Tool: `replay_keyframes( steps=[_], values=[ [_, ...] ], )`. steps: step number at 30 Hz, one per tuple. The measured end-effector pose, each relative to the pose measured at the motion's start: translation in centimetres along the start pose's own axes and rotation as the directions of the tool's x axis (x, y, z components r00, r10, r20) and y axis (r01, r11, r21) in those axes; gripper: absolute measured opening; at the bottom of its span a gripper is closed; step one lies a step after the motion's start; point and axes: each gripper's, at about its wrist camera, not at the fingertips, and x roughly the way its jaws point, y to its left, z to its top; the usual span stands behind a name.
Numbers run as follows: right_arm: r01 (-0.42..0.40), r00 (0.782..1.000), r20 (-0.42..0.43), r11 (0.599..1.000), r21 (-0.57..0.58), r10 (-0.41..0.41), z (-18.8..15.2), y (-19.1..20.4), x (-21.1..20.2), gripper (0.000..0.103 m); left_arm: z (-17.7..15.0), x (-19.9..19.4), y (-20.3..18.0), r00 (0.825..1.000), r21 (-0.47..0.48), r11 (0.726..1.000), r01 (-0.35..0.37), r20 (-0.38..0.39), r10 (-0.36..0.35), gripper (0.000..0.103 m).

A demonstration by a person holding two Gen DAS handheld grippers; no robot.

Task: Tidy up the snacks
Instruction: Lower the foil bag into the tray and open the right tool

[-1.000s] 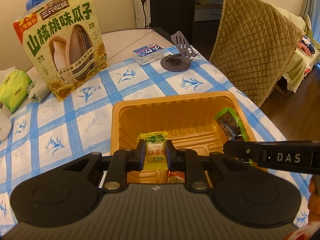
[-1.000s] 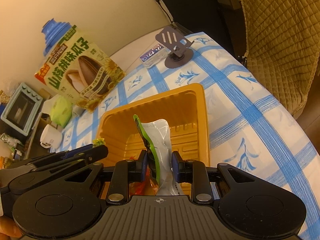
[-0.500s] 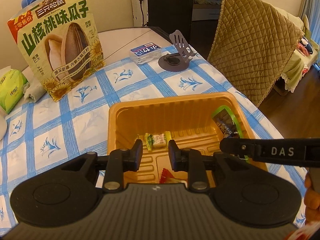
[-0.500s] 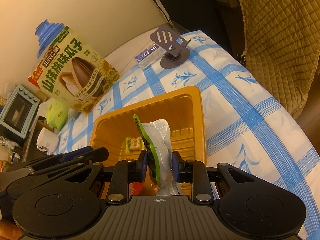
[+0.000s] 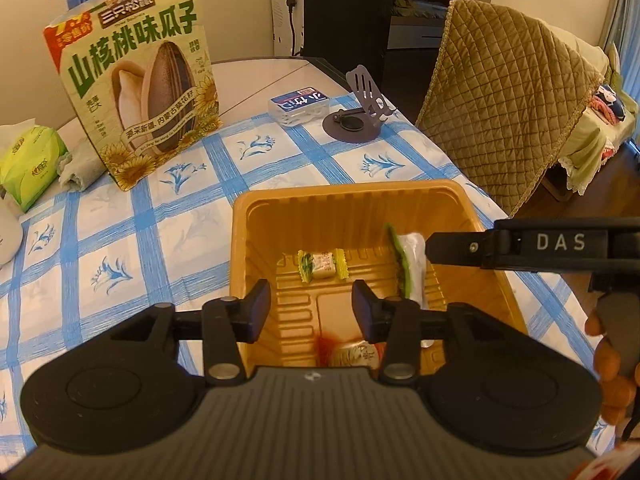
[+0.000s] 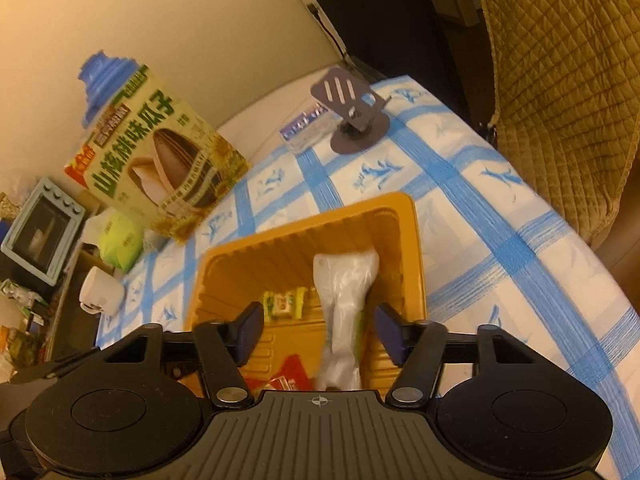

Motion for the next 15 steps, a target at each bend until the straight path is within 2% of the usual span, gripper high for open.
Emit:
replay_keyframes(
  steps=[4, 15],
  values=[
    [-0.002, 1.000, -0.003, 1.000, -0.023, 0.001, -0.3, 0.2, -1.0, 0.063, -0.5, -1.4, 0.0, 1.000, -0.006, 1.000, 0.010, 0.017, -0.009, 0.050],
    [-0.011, 1.000, 0.013, 0.999, -0.042, 0.011, -2.3, 0.7, -5.0, 0.067, -2.0, -5.8, -0.5, 0.997, -0.016, 0.999, 0.040, 0.070, -0.039, 0.056]
  ],
)
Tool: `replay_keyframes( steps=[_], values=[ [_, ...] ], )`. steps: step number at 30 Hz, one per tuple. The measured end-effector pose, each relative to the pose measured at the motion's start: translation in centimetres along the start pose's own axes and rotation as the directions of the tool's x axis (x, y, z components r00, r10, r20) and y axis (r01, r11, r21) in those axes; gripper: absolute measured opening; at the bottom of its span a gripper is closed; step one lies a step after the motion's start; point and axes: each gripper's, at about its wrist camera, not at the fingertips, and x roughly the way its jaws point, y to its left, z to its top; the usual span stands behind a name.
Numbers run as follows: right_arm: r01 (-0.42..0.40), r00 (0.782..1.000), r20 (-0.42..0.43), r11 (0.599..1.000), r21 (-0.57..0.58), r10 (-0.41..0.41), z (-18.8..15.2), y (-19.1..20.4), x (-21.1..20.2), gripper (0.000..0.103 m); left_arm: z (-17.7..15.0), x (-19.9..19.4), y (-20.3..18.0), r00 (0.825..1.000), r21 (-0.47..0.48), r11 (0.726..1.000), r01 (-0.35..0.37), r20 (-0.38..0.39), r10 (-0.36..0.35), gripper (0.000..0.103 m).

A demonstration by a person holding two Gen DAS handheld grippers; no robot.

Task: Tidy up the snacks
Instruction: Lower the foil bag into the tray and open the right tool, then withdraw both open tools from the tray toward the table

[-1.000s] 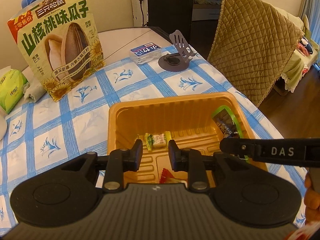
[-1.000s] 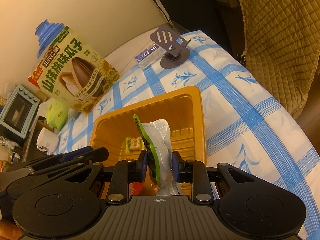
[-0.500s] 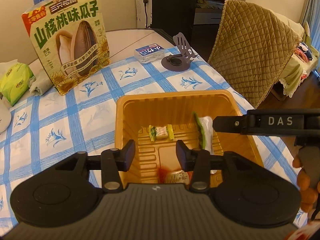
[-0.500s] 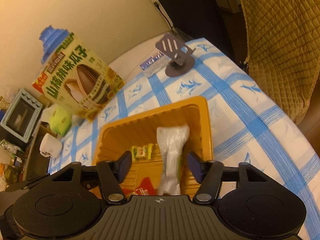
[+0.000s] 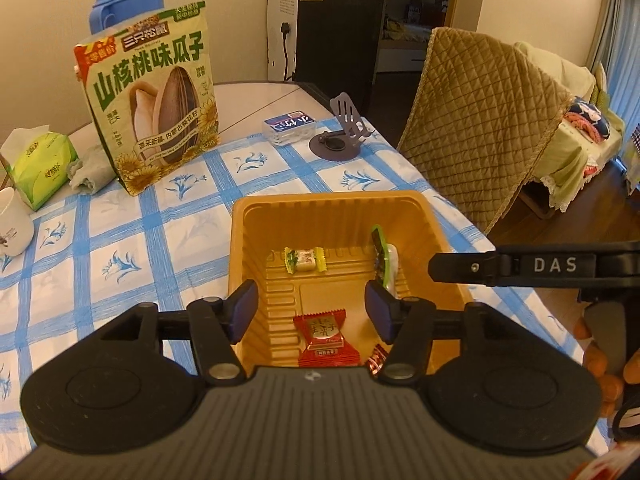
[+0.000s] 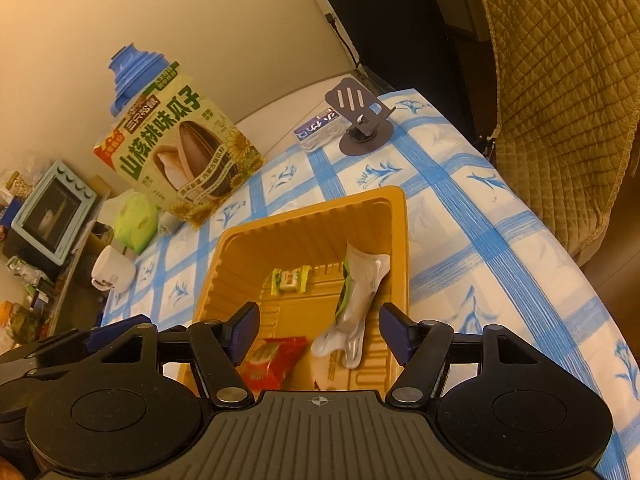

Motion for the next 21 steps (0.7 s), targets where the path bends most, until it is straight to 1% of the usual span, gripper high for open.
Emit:
replay_keyframes(
  steps=[5, 10, 16, 21],
  values=[
    [-0.016, 1.000, 0.019, 1.000, -0.014, 0.016, -1.4, 0.6, -2.9, 0.069, -1.5, -3.1, 0.2, 1.000, -0.024, 1.000, 0.004, 0.019, -0.004, 0.056],
    [-0.030, 0.999, 0.035, 0.998, -0.059, 0.032, -3.8, 1.7, -6.0, 0.071, -3.6, -6.6, 0.5, 0.999, -0.049, 0.999, 0.006, 0.034, -0.005, 0.057],
    [-0.028, 0.998, 0.044, 0.990, -0.139, 0.034, -8.0, 3.5, -9.6, 0.073, -6.8, -11.3, 1.4, 0.999, -0.103, 0.995, 0.004, 0.053, 0.001, 0.058],
    [-0.035, 0.999, 0.023, 0.980, -0.196, 0.040, -12.3, 4.9, -12.0, 0.073, -10.4, -15.6, 2.1, 0.998, -0.148, 0.989, -0.006, 0.055, 0.014, 0.059]
  ],
)
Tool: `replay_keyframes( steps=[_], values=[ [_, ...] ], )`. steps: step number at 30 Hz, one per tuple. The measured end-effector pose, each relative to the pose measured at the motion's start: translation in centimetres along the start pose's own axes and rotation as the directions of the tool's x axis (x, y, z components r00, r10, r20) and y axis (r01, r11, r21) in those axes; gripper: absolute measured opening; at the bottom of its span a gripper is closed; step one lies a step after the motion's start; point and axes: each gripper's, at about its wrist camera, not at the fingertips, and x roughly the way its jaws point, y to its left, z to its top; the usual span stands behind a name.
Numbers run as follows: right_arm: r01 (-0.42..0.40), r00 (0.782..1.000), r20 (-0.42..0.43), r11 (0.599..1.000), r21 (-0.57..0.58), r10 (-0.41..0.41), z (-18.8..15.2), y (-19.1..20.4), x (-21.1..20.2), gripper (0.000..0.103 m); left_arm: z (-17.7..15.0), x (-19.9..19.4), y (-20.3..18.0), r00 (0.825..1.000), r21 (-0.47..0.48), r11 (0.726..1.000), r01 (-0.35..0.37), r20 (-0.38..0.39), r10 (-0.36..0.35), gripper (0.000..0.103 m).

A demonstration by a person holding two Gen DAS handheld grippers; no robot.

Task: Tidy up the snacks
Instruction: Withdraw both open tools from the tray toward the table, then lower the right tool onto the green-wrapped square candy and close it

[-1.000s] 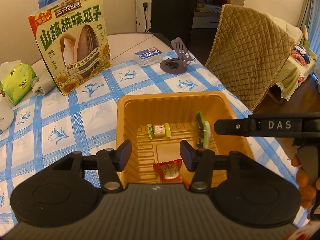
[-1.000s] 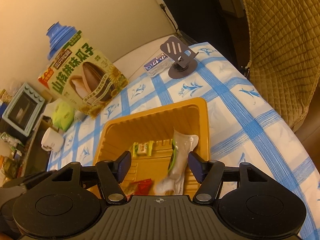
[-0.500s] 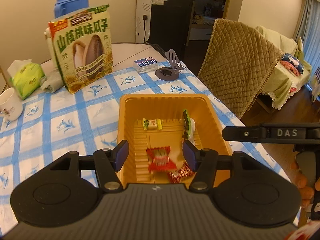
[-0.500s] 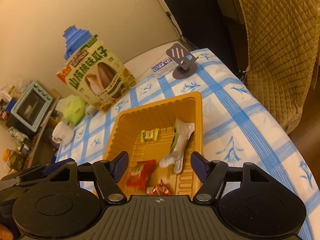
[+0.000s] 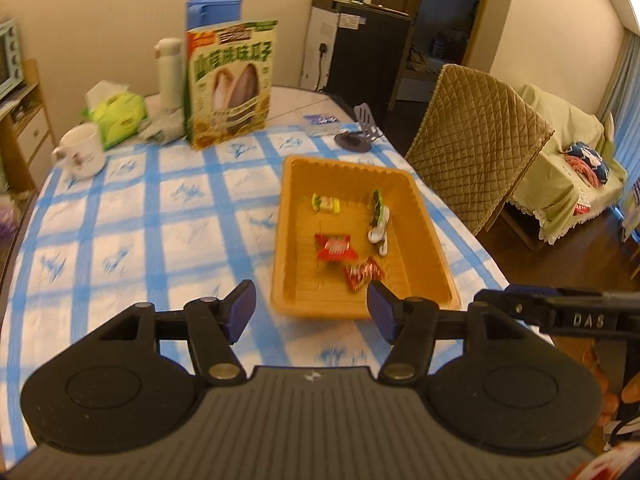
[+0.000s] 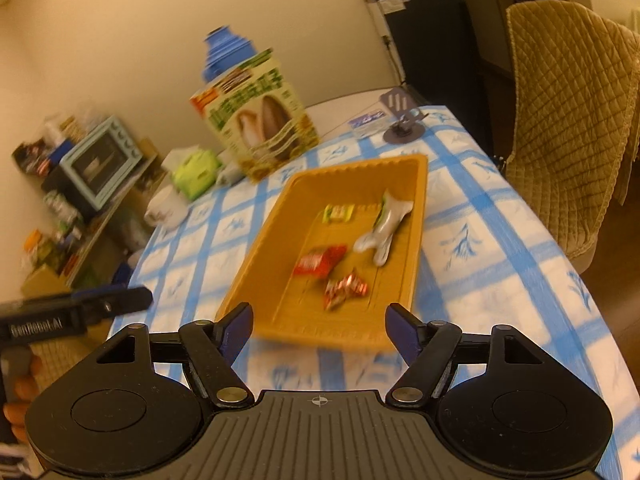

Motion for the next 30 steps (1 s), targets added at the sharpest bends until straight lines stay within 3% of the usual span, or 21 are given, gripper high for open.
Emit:
replay_keyframes(
  steps=[14, 30],
  values=[
    [-0.012, 0.998, -0.069, 0.998, -0.057, 0.008, -8.8, 4.6, -4.5, 0.073, -8.8, -8.0, 2.7, 0.999, -0.038, 0.998, -0.051, -0.021, 0.050, 0.059],
    [0.026, 0.990, -0.138, 0.996, -0.085, -0.037, -14.2, 5.5, -4.7, 0.073, -15.1, -10.0, 4.4, 0.995, -0.041, 0.996, -0.085, -0.064, 0.082, 0.059]
  ],
)
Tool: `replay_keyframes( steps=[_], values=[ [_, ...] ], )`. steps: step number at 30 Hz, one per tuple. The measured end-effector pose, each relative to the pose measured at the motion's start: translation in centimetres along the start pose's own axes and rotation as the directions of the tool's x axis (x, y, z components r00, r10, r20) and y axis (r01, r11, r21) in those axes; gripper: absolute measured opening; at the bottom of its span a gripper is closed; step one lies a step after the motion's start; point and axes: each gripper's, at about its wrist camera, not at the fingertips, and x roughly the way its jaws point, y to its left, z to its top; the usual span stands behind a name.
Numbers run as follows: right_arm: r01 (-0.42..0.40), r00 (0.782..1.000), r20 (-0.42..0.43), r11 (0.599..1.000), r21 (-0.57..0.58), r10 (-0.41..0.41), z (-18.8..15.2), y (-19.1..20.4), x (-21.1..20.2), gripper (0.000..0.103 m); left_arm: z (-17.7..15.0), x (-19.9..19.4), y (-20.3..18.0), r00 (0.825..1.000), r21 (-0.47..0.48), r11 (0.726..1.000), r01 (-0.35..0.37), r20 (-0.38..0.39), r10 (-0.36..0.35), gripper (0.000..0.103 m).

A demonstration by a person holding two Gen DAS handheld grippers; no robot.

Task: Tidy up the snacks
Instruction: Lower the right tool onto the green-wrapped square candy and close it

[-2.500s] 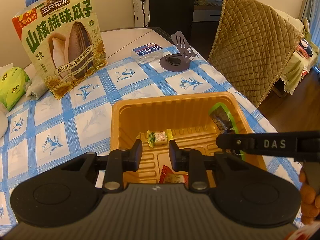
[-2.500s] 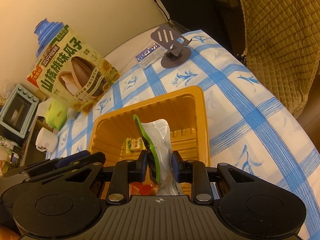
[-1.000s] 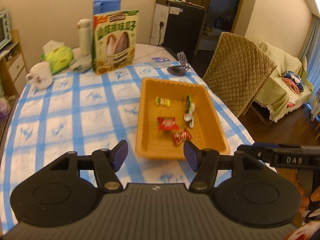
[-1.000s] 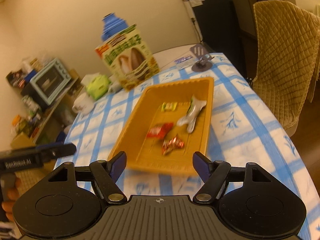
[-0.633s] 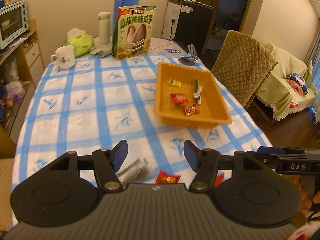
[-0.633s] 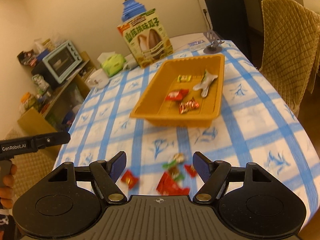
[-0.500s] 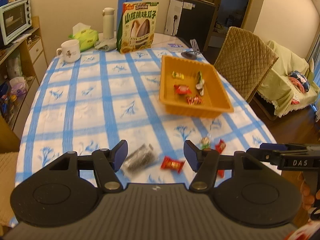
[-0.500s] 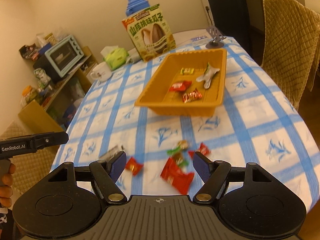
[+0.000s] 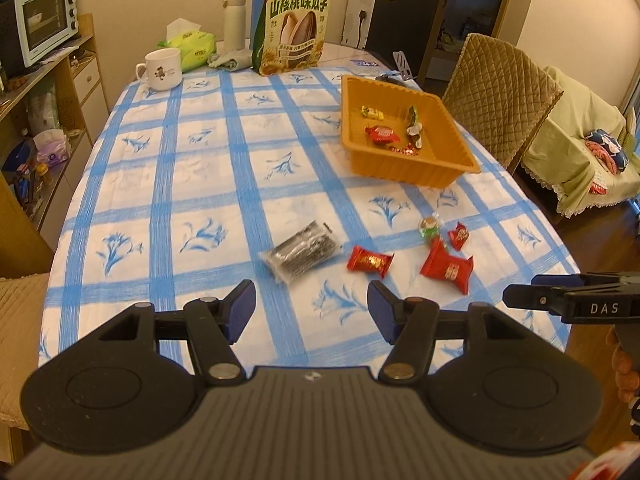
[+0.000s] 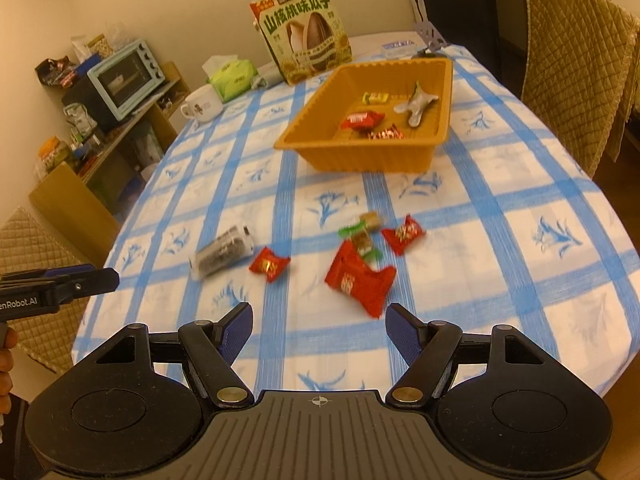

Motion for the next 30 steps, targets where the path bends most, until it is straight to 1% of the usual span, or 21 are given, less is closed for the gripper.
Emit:
replay_keyframes(
  steps=[9, 13, 15, 16, 17, 21, 23, 30],
  values=[
    [0.005, 0.999, -0.036, 0.999, -0.038, -0.006, -1.0, -0.2, 1.1, 0.073, -1.1, 0.3, 0.6, 1.000, -0.006, 1.000, -0.018, -0.014, 0.018, 0.059],
    [0.018, 1.000, -0.012, 0.997, -0.077, -0.019, -0.6, -0.4, 1.5, 0.073, -1.0, 0.6, 0.9, 0.999, -0.013, 0.999, -0.030, -0.012, 0.030, 0.059],
    [0.028, 1.000, 0.008, 0.994, -0.103, -0.028, -0.2, -0.5, 1.7, 0.068, -0.8, 0.8, 1.0, 0.999, -0.015, 0.999, -0.036, -0.008, 0.036, 0.059],
    [0.034, 0.999, 0.014, 0.993, -0.113, -0.032, 0.1, -0.7, 1.8, 0.062, -0.6, 1.0, 1.0, 0.999, -0.017, 0.999, -0.042, -0.007, 0.042, 0.059],
    [0.039, 0.999, 0.018, 0.992, -0.120, -0.037, 0.5, -0.9, 2.0, 0.058, -0.5, 1.1, 1.1, 0.999, -0.019, 0.999, -0.046, -0.006, 0.046, 0.059],
    [0.062, 0.997, 0.043, 0.987, -0.147, -0.057, 1.8, -1.9, 3.0, 0.050, -0.2, 1.6, 1.4, 0.998, -0.029, 0.998, -0.063, -0.007, 0.063, 0.059],
    [0.072, 0.997, 0.047, 0.983, -0.169, -0.065, 2.3, -2.4, 3.6, 0.043, 0.1, 1.8, 1.5, 0.997, -0.033, 0.997, -0.071, -0.008, 0.071, 0.059],
    [0.078, 0.997, 0.045, 0.962, -0.261, -0.068, 3.9, -3.3, 6.6, 0.032, 0.8, 2.9, 1.5, 0.996, -0.044, 0.995, -0.093, -0.015, 0.092, 0.059]
  ],
)
